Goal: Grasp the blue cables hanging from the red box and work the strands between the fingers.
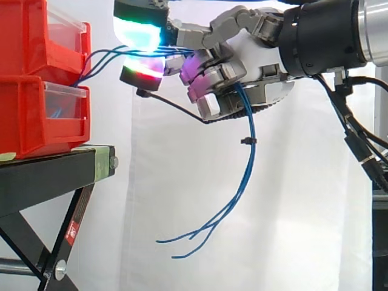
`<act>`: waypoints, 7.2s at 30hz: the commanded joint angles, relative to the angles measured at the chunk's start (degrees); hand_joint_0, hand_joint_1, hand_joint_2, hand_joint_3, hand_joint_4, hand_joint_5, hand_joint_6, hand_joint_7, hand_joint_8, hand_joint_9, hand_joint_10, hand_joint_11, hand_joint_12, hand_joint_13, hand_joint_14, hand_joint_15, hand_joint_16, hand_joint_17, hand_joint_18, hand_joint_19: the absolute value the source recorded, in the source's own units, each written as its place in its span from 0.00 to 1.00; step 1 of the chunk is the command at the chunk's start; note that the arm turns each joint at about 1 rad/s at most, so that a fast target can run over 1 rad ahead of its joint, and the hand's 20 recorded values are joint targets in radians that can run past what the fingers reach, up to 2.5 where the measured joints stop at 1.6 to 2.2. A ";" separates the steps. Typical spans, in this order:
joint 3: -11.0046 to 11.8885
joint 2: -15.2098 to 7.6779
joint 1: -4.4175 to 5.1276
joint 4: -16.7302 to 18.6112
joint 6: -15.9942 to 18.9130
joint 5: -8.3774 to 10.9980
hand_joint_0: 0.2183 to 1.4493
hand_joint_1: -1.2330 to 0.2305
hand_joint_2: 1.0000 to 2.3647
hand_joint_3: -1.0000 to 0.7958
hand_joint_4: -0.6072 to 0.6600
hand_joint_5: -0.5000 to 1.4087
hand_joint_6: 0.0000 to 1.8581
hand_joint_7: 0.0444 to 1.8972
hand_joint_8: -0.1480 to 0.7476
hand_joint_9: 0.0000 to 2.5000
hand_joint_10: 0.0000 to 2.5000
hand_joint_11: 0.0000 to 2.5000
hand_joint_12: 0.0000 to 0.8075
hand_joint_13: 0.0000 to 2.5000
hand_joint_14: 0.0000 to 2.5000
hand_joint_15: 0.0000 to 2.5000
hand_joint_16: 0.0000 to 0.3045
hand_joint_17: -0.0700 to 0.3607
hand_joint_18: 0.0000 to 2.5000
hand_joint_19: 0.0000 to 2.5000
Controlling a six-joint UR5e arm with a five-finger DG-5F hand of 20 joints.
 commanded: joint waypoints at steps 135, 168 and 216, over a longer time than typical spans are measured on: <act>-0.01 -0.06 0.00 0.18 3.96 -0.59 0.46 0.32 0.00 0.00 0.62 0.42 0.15 0.71 0.72 0.69 1.00 1.00 0.73 0.74 1.00 0.63 0.76 0.57 0.98 0.29; -0.01 -0.15 0.00 -0.26 -2.64 5.65 0.48 0.41 0.00 0.00 0.65 0.52 0.15 0.73 0.72 0.69 1.00 1.00 0.73 0.74 1.00 0.63 0.76 0.57 0.98 0.29; -0.01 -0.06 1.23 0.27 -5.80 5.21 0.50 0.35 0.00 0.07 0.65 0.37 0.39 0.62 0.72 0.69 1.00 1.00 0.73 0.74 1.00 0.63 0.76 0.57 0.98 0.29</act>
